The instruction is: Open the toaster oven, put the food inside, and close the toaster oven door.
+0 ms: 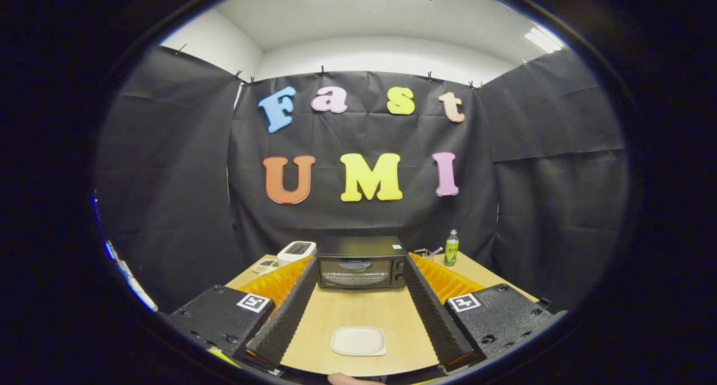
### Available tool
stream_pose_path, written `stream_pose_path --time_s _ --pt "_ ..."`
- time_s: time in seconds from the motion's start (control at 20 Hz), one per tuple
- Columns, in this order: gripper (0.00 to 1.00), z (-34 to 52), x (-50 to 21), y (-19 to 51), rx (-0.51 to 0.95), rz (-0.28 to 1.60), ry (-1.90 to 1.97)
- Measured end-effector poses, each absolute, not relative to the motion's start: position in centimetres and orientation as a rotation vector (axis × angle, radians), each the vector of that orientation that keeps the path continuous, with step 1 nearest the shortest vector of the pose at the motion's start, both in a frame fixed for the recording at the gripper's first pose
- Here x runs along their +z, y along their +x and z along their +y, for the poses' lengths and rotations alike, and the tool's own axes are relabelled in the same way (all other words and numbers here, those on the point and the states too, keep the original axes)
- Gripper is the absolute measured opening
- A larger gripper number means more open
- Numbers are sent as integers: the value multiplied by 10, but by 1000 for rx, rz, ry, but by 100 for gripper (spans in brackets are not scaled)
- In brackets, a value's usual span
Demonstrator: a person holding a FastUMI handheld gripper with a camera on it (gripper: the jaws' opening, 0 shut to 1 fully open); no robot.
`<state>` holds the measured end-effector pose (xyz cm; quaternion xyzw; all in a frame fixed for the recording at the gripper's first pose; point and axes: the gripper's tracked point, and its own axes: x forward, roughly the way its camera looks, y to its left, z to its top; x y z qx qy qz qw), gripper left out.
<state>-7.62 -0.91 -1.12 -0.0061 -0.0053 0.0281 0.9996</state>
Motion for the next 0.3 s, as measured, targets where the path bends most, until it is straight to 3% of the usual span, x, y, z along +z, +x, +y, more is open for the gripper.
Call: stream_pose_path --time_s 0.3 --pt "100 -4 2 -87 64 -89 -19"
